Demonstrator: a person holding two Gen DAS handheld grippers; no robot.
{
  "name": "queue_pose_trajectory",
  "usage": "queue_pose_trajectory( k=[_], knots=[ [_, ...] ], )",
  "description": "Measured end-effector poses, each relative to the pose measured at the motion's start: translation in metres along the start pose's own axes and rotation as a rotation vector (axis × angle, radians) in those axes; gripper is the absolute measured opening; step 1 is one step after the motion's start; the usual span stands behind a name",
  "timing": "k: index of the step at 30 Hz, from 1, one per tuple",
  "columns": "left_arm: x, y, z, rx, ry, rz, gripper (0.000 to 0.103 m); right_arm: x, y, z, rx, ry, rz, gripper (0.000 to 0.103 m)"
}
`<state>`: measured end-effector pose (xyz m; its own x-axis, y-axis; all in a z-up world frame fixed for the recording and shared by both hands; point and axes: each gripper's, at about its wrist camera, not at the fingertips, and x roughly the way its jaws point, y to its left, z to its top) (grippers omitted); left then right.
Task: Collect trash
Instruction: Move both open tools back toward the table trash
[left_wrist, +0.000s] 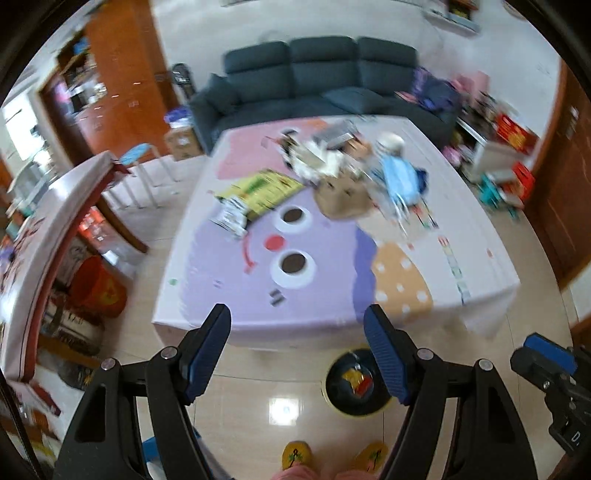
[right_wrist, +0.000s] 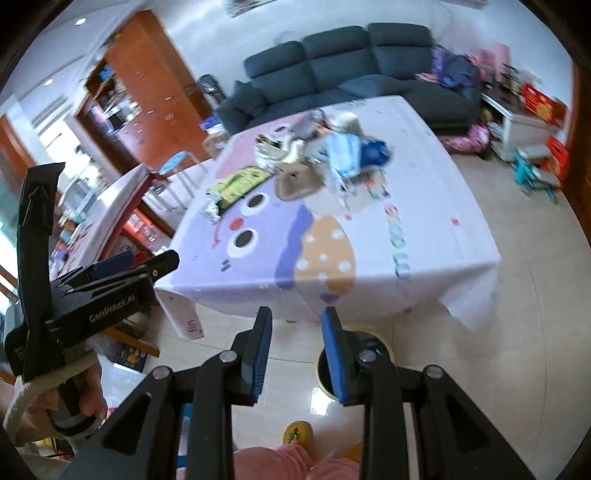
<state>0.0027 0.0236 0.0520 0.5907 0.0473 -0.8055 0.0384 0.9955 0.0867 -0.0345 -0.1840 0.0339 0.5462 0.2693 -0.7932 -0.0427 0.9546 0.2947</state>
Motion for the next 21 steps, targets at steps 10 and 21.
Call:
queue_pose_trajectory(
  k=[10,21],
  knots=[
    [-0.006,0.019,0.010,-0.161,0.000,0.110,0.073,0.025,0.002,0.030,-0.116,0.058,0.088,0.028],
    [0.024,0.047,-0.003,-0.175,0.098,0.106,0.073,0.058,0.009,0.043,-0.144,0.109,0.118,0.028]
  ],
)
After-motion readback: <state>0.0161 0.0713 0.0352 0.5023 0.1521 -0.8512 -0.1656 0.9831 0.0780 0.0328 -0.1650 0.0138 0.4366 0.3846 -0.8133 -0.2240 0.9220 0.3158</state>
